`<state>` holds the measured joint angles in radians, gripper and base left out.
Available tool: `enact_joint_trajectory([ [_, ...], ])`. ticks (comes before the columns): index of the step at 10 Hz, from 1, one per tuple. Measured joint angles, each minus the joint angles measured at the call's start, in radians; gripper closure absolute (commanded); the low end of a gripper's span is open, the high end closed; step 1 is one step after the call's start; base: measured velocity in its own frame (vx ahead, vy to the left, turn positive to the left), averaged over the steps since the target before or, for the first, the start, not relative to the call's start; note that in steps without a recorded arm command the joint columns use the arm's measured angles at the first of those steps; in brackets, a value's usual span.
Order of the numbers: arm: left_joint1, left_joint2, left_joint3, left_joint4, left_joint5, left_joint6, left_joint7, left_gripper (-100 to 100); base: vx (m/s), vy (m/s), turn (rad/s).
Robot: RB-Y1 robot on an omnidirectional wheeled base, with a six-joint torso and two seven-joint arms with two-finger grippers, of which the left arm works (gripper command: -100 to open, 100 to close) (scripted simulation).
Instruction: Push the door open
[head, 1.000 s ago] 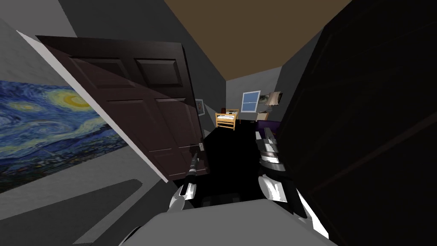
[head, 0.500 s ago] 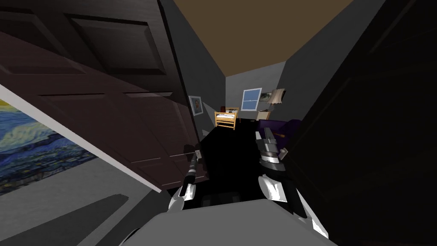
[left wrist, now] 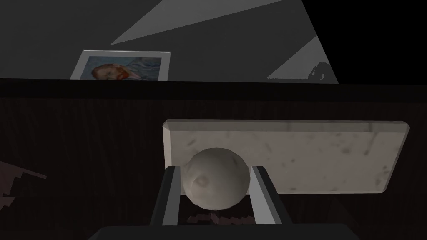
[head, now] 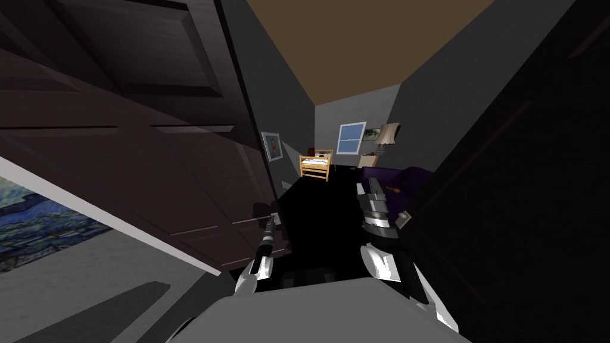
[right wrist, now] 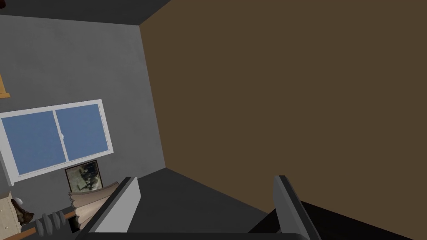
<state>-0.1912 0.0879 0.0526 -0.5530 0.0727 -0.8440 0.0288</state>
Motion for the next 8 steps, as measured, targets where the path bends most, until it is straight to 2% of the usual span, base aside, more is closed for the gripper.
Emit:
enact_joint_trajectory([
  [3, 0.003, -0.001, -0.001, 0.002, -0.001, 0.002, -0.001, 100, -0.007, -0.001, 0.001],
  [4, 0.003, -0.001, -0.001, 0.003, 0.000, 0.002, 0.000, 100, 0.101, -0.033, 0.039],
  [5, 0.002, -0.002, 0.004, 0.016, 0.003, -0.001, -0.002, 100, 0.168, -0.070, 0.049],
  [8, 0.014, 0.005, 0.027, -0.003, 0.018, 0.018, -0.009, 100, 0.197, -0.063, 0.055],
])
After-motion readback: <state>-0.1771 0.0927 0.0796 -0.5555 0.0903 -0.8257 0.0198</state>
